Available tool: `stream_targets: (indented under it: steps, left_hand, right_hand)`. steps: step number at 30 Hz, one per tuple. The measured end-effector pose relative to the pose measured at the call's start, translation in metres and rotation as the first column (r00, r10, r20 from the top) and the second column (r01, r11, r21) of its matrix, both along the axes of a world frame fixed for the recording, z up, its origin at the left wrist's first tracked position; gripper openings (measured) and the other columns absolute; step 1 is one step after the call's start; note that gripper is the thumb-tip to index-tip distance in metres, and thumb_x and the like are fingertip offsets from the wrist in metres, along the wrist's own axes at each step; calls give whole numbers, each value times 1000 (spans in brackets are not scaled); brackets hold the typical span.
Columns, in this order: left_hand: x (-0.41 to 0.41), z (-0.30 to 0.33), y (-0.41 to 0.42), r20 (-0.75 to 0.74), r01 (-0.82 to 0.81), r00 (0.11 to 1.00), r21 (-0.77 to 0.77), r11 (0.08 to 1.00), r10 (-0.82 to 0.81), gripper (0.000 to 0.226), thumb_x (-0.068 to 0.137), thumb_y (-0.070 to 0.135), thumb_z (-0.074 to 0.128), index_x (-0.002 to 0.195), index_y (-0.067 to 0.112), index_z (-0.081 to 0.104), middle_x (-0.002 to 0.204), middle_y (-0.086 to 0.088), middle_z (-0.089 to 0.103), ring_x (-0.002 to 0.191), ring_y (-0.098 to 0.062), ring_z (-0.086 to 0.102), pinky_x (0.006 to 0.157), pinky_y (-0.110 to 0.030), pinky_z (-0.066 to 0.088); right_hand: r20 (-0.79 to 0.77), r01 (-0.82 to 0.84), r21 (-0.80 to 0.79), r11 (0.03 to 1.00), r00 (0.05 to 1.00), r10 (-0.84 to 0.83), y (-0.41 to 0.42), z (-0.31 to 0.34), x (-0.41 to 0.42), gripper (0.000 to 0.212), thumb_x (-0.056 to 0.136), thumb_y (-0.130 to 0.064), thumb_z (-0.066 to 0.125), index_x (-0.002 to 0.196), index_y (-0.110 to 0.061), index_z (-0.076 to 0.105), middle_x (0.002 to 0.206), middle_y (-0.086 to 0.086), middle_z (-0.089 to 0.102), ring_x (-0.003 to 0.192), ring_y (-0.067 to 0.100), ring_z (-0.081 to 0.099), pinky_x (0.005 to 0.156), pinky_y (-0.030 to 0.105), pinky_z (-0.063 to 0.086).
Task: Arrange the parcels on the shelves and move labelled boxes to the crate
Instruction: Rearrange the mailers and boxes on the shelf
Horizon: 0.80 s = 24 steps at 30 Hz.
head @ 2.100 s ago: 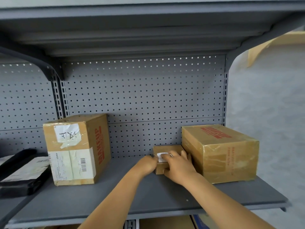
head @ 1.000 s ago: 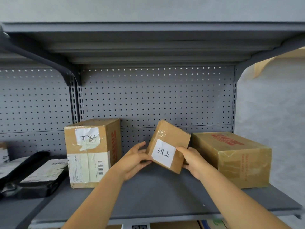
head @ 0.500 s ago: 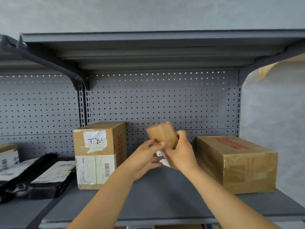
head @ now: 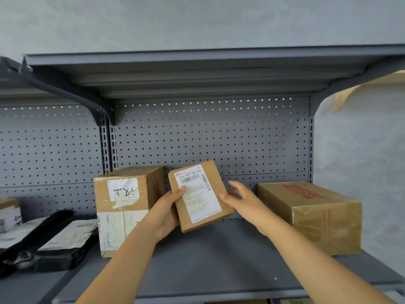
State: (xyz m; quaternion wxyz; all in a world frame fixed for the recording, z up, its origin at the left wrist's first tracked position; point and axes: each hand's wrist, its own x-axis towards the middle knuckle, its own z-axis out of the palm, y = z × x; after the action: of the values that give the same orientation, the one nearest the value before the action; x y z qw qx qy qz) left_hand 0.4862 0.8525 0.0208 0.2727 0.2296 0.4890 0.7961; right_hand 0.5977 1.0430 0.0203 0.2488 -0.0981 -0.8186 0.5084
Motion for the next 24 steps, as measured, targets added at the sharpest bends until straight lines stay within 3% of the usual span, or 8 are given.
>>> stream_targets:
  steps: [4, 7, 12, 17, 20, 22, 24]
  left_hand:
    - [1, 3, -2, -53, 9, 999, -65, 998, -12, 34, 97, 24, 58, 130, 18, 59, 120, -7, 72, 112, -29, 68, 92, -51, 53]
    - [0, 5, 0, -73, -15, 997, -103, 995, 8, 33, 97, 25, 58, 129, 18, 59, 120, -7, 72, 111, -29, 68, 93, -50, 53]
    - [-5, -3, 8, -199, -284, 952, -284, 916, 234, 37, 100, 15, 53, 136, 7, 51, 111, -7, 69, 101, -22, 66, 86, -41, 54]
    - [-16, -26, 3, -320, -314, 935, -538, 783, 155, 30, 94, 15, 57, 122, 4, 63, 108, -8, 72, 100, -24, 68, 96, -40, 54]
    - [-25, -35, -2, -395, -374, 909, -632, 678, 134, 62, 77, 28, 64, 133, 4, 51, 118, -7, 65, 107, -25, 64, 97, -41, 52]
    - [-27, -37, -4, -444, -415, 888, -660, 626, 121, 70, 84, 25, 65, 144, 6, 35, 129, -8, 55, 115, -25, 57, 99, -38, 49]
    - [-31, -40, -3, -479, -416, 875, -672, 613, 69, 66, 88, 22, 64, 145, 8, 34, 133, -6, 54, 118, -24, 55, 101, -35, 47]
  right_hand:
    - [1, -134, -152, 979, 991, 135, 2, -7, 2, 43, 95, -33, 62, 136, -30, 50, 120, -14, 67, 109, 11, 66, 98, 41, 53]
    - [-9, -161, -207, 965, 987, 162, 4, -7, 2, 39, 95, -31, 63, 132, -30, 53, 118, -8, 69, 106, 14, 68, 91, 38, 57]
    - [102, 10, -220, 975, 995, 13, -2, -14, -12, 33, 97, -37, 58, 126, -24, 53, 117, -1, 67, 104, 20, 66, 92, 44, 56]
    - [205, 142, -157, 977, 973, -109, -19, -38, -39, 36, 97, -43, 53, 122, -17, 58, 115, 3, 65, 104, 22, 63, 94, 42, 54]
    - [244, 181, -134, 974, 959, -145, -31, -51, -51, 35, 97, -43, 53, 116, -14, 57, 117, 6, 62, 102, 23, 62, 88, 38, 55]
    - [247, 227, -68, 971, 947, -205, -38, -58, -57, 33, 95, -43, 55, 110, -14, 56, 121, 9, 57, 103, 23, 60, 87, 38, 54]
    - [264, 246, 10, 969, 934, -240, -43, -60, -58, 36, 96, -42, 54, 112, -10, 58, 123, 10, 58, 102, 21, 57, 84, 33, 49]
